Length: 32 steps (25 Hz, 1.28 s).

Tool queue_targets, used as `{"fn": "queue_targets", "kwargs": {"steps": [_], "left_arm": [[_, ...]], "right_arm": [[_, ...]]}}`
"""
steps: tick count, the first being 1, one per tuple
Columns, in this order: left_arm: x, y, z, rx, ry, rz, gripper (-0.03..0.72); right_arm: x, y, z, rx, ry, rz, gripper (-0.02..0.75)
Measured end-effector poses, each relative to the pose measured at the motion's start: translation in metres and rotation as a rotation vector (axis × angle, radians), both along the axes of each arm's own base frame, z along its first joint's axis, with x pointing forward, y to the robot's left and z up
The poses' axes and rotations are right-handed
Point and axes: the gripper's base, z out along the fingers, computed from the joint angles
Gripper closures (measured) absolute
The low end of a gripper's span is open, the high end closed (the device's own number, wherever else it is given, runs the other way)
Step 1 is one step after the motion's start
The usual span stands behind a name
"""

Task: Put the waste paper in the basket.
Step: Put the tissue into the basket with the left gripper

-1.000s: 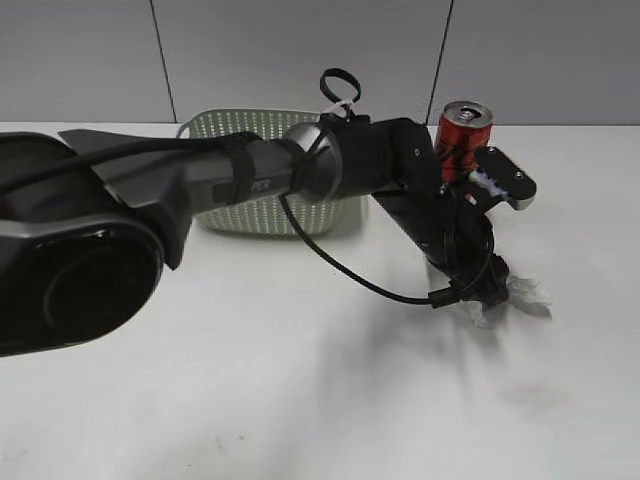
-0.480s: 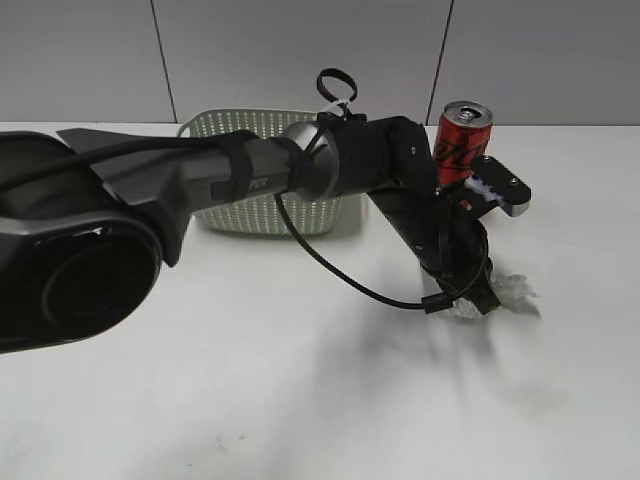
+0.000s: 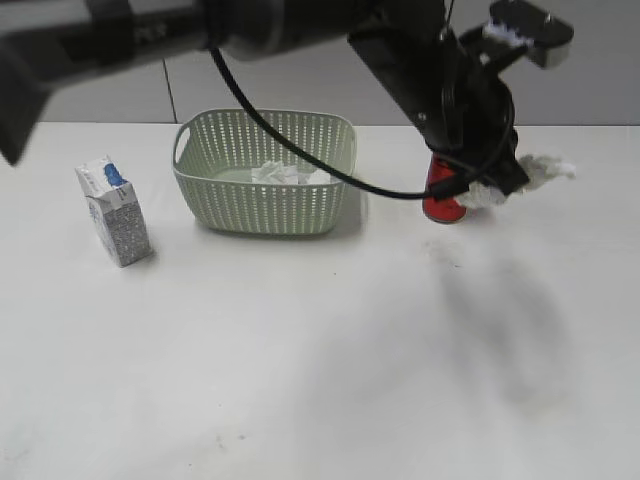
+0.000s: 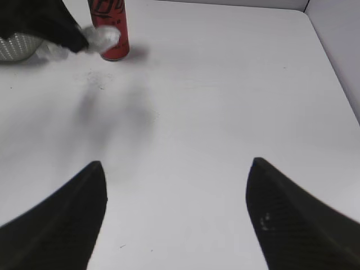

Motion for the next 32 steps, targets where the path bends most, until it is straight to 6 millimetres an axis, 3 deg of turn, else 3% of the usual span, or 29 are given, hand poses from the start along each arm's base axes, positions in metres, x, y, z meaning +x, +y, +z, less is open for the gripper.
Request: {"fn": "queue_targets", "kwargs": {"steps": [6,10,14,22,24,26,27,29,32], "left_arm": [[0.008,0.046,0.083,-0.030,-0.127,0.132,0.663],[0.036,0.091,0.107,-0.036,-0.152,0.261,0.663],[0.069,0.131,0.096,0.015,-0.177,0.402,0.664],[0.111,0.186,0.025,0.021,-0.103,0.642,0.655],[0.116,0.193,0.006,0.027,-0.045,0.674,0.591],[0.120,0.196,-0.008,0.027,0.010,0.696,0.448],[0.121,0.196,-0.014,0.023,0.032,0.704,0.340],[0.121,0.196,-0.017,0.012,0.054,0.712,0.146],[0.120,0.194,-0.015,-0.014,0.079,0.720,0.028]], "right_arm": [[0.000,0.000,0.000,0.000,0.000,0.000,0.154],[0.000,0.000,0.000,0.000,0.000,0.000,0.154],[0.000,0.000,0.000,0.000,0.000,0.000,0.155],[0.000,0.000,0.000,0.000,0.000,0.000,0.155],[0.000,0.000,0.000,0.000,0.000,0.000,0.155],[0.000,0.000,0.000,0.000,0.000,0.000,0.154],[0.000,0.000,0.000,0.000,0.000,0.000,0.154],[0.000,0.000,0.000,0.000,0.000,0.000,0.154],[0.000,0.000,0.000,0.000,0.000,0.000,0.154]]}}
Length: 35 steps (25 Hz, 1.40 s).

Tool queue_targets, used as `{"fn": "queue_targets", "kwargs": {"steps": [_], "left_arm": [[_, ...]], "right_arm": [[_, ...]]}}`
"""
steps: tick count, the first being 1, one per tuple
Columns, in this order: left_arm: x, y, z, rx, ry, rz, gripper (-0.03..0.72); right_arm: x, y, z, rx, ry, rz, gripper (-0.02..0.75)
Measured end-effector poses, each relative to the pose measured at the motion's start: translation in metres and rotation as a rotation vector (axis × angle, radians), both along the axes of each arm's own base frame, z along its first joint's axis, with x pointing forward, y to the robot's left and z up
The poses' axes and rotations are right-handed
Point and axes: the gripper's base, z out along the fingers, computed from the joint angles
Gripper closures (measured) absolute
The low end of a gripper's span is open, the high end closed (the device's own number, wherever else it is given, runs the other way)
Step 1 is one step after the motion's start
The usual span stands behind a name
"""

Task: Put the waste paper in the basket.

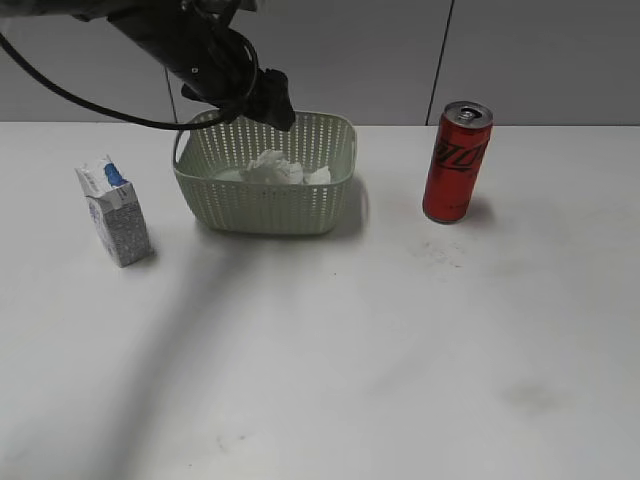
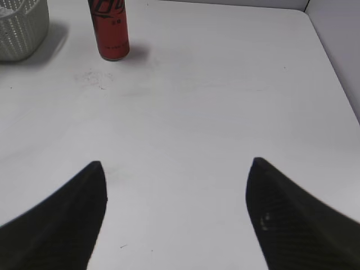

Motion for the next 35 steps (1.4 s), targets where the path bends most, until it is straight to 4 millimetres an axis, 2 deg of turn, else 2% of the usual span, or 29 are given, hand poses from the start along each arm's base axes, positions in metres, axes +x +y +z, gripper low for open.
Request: {"fn": "queue_targets", "kwargs": {"steps": [4,8,11,15,21,24,26,29,35], "left_arm": [[-0.005,0.003,0.016,-0.017,-0.001,-0.006,0.008],[-0.010,0.023,0.053,-0.018,-0.061,0.039,0.019],[-0.012,0.057,0.078,0.090,-0.088,0.161,0.047],[-0.025,0.105,0.103,0.271,-0.057,0.312,0.063],[-0.050,0.164,0.143,0.258,-0.021,0.470,0.071],[-0.066,0.200,0.153,0.244,-0.002,0.563,0.076],[-0.080,0.217,0.151,0.232,0.032,0.610,0.077],[-0.109,0.230,0.141,0.227,0.105,0.644,0.083],[-0.178,0.230,0.111,0.227,0.199,0.652,0.095]], "right_arm": [[0.000,0.000,0.000,0.000,0.000,0.000,0.154],[0.000,0.000,0.000,0.000,0.000,0.000,0.155],[0.000,0.000,0.000,0.000,0.000,0.000,0.155],[0.000,0.000,0.000,0.000,0.000,0.000,0.155],[0.000,0.000,0.000,0.000,0.000,0.000,0.154],[0.000,0.000,0.000,0.000,0.000,0.000,0.154],[0.000,0.000,0.000,0.000,0.000,0.000,0.154],[0.000,0.000,0.000,0.000,0.000,0.000,0.154],[0.000,0.000,0.000,0.000,0.000,0.000,0.155]]}}
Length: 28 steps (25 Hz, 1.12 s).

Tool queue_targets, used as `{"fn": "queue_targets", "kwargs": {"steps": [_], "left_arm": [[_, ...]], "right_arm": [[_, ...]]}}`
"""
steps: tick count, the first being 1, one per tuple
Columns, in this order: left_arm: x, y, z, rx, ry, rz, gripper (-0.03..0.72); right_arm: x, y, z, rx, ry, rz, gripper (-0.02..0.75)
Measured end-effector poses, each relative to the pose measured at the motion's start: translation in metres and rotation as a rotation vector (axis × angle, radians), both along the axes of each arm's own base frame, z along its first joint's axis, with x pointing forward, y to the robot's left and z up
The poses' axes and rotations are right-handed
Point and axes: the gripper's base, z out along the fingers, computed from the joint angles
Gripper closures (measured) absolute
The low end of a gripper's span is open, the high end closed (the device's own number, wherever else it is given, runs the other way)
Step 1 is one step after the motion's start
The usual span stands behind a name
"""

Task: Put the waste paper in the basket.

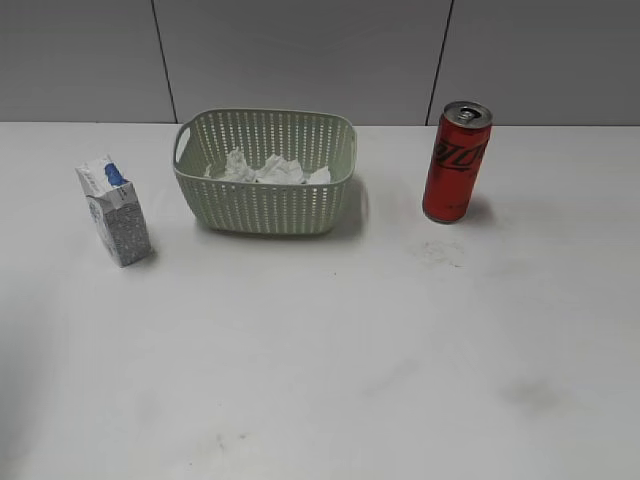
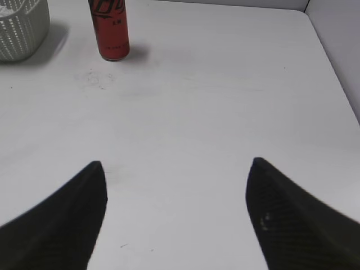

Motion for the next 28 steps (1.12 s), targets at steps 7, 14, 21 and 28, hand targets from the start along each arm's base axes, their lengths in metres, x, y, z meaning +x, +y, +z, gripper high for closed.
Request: {"fn": "queue_targets", "kwargs": {"steps": [7,14,21,28], "left_arm": [[-0.078,-0.003,-0.024,-0.022,-0.022,0.033,0.096],[-0.144,-0.009,-0.035,-0.082,-0.145,0.066,0.096],[-0.188,-0.012,-0.037,-0.088,-0.311,0.067,0.097],[-0.211,-0.013,-0.062,-0.089,-0.380,0.065,0.097]], "right_arm": [[0.000,0.000,0.000,0.000,0.000,0.000,0.155],[0.000,0.000,0.000,0.000,0.000,0.000,0.154],[0.000,0.000,0.000,0.000,0.000,0.000,0.154],[0.000,0.000,0.000,0.000,0.000,0.000,0.155]]}}
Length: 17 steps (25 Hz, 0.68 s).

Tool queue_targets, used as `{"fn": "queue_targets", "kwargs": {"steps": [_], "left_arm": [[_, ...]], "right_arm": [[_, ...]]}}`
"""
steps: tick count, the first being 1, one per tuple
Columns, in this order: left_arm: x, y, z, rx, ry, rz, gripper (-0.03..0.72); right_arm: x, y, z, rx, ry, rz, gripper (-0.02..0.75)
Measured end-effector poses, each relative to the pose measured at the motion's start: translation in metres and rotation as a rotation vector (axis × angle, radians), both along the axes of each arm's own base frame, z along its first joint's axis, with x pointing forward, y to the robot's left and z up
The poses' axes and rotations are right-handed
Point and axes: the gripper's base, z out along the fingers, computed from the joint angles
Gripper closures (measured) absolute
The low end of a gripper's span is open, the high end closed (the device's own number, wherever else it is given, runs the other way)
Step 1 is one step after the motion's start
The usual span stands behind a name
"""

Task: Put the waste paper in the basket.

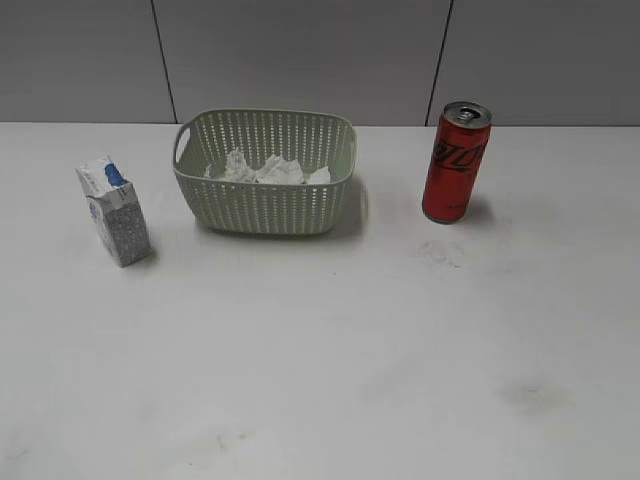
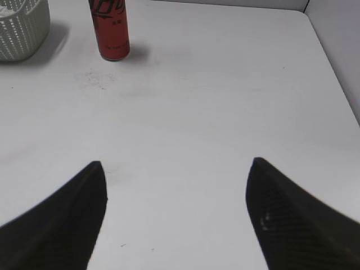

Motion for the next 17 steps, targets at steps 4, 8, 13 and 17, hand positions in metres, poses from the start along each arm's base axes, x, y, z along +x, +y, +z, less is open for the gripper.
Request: {"fn": "queue_targets", "kwargs": {"steps": [4,8,13,17], "left_arm": [[-0.011,0.000,0.002,0.003,-0.086,0.001,0.097],[-0.025,-0.001,0.005,0.007,-0.177,0.001,0.097],[-0.044,-0.002,0.005,0.012,-0.300,0.001,0.097],[-0.046,-0.002,0.005,0.015,-0.311,-0.002,0.097]], "right_arm": [[0.000,0.000,0.000,0.000,0.000,0.000,0.155],[0.000,0.000,0.000,0.000,0.000,0.000,0.154],[0.000,0.000,0.000,0.000,0.000,0.000,0.154],[0.000,0.000,0.000,0.000,0.001,0.000,0.154]]}}
